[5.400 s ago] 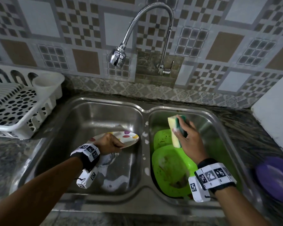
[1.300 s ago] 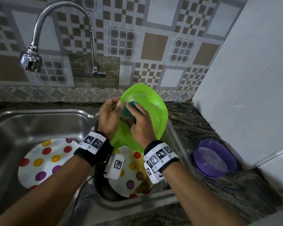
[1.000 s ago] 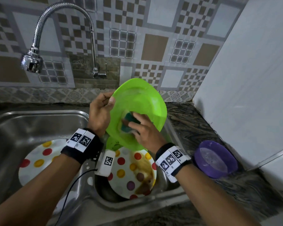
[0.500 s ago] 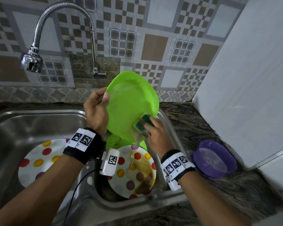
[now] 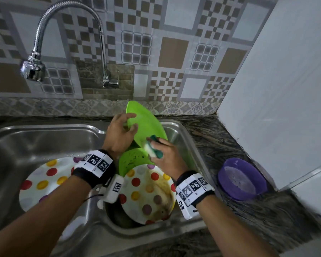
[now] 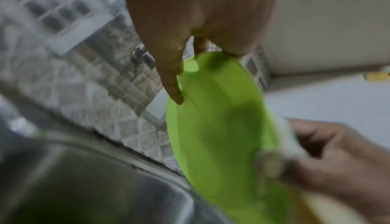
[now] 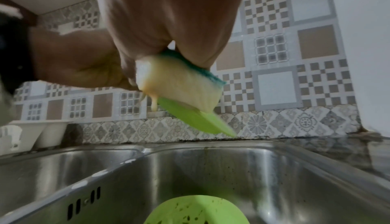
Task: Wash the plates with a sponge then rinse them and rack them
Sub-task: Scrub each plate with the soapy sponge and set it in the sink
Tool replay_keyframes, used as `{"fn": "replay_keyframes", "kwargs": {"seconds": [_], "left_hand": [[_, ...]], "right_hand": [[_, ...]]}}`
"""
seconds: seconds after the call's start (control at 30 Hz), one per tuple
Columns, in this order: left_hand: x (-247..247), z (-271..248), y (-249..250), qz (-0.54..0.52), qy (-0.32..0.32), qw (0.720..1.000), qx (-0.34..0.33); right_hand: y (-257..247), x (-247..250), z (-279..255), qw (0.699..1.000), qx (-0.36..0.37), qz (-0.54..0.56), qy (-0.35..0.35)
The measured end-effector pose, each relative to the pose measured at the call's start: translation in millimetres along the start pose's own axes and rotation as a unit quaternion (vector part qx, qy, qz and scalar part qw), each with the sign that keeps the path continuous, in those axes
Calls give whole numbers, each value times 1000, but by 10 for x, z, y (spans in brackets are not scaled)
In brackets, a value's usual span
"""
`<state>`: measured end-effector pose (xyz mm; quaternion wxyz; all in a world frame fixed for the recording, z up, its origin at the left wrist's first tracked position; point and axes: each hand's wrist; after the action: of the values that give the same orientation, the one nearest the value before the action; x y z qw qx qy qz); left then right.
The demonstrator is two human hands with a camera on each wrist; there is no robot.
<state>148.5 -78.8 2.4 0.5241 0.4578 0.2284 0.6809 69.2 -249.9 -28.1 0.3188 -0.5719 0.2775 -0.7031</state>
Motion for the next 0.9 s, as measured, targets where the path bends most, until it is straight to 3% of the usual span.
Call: {"fn": "replay_keyframes", "kwargs": {"seconds": [0.13, 0.23, 0.3, 0.47, 0.57, 0.73, 0.9], "left_hand": [[247, -17, -59, 71, -163, 982, -61], [257, -7, -141, 206, -149, 961, -111], [237, 19, -158, 225, -132, 959, -113], [211, -74, -136, 51, -180, 981, -43], [101, -147, -198, -118, -134, 984, 17], [-61, -152, -32, -213, -88, 973, 24], [-113, -80, 85, -213, -54, 975, -17]], "right_hand": [[-19, 267, 27, 999, -2, 46, 12], [-2, 369, 81, 998, -2, 69, -1], [50, 397, 136, 998, 8, 63, 24], [146, 402, 216, 987, -52, 90, 125], [103, 314, 231, 983, -53, 63, 166], [-194, 185, 234, 984, -46, -19, 173], [-377, -2, 305, 991, 35, -94, 88]]}}
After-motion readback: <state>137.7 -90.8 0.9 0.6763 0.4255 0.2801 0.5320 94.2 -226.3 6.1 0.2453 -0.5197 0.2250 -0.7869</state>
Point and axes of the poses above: each hand's wrist, its own z-axis towards the middle knuckle, its own x-axis out of the back of the hand, y = z × x, and after that the axes turned 11 degrees about -x, right-handed
